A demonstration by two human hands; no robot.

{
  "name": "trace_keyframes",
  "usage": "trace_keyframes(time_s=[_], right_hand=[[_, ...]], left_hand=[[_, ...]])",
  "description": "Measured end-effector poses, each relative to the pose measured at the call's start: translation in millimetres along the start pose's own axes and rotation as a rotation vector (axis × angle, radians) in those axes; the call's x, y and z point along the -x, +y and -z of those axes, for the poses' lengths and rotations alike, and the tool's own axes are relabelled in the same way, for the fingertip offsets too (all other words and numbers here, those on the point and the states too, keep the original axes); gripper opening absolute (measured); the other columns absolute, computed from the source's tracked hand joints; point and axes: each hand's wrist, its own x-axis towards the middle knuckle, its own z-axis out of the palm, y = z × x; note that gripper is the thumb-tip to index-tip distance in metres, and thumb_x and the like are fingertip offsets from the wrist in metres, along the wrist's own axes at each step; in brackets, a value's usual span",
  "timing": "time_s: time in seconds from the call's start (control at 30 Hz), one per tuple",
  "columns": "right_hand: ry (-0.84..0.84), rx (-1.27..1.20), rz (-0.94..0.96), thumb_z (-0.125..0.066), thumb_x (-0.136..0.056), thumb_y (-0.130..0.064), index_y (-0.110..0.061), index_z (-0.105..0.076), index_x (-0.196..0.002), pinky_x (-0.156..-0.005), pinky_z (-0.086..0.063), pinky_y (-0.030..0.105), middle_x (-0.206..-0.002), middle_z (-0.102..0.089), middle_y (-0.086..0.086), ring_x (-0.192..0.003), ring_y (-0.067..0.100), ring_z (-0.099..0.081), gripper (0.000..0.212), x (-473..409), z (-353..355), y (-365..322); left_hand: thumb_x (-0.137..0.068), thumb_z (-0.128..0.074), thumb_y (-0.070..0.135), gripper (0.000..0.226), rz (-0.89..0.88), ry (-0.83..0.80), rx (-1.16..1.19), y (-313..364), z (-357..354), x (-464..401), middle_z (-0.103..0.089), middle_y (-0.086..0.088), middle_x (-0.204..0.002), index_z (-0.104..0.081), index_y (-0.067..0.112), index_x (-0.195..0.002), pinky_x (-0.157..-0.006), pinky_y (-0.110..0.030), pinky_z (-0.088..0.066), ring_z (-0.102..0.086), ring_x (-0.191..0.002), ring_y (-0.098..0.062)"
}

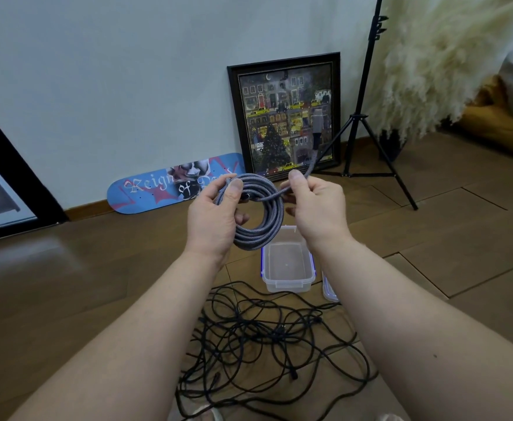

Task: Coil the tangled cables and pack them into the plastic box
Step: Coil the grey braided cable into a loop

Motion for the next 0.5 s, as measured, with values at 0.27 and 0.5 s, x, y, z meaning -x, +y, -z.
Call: trace_keyframes(time_s=[0.27,0.5], right_hand=[[-0.094,-0.421,-0.362,-0.037,-0.104,-0.041,-0.021,-0.068,-0.09,-0.084,-0.054,0.048,-0.089,-0.071,0.013,-0.088,0.03,-0.067,0.04,6.0,-10.0,-0.8],[-0.096,-0.3,-0.273,-0.037,-0.104,-0.039,-0.015,-0.069,-0.085,-0.069,-0.051,0.037,-0.086,-0.072,0.012,-0.081,0.027,-0.066,0.044,7.6,-6.3,7.8]], left_hand=[[-0.099,-0.054,0.019,0.011,0.109,-0.155,0.005,-2.4,-2.6,7.4,-0.063,0.005,-0.073,-0.065,0.019,-0.103,-0.058,-0.026,-0.052,-0.04,-0.044,-0.007],[-0.099,-0.052,0.021,0.017,0.154,-0.222,-0.032,-5.6,-0.7,6.9,-0.06,-0.002,-0.077,-0.065,0.015,-0.11,-0.061,-0.029,-0.048,-0.044,-0.049,-0.009]])
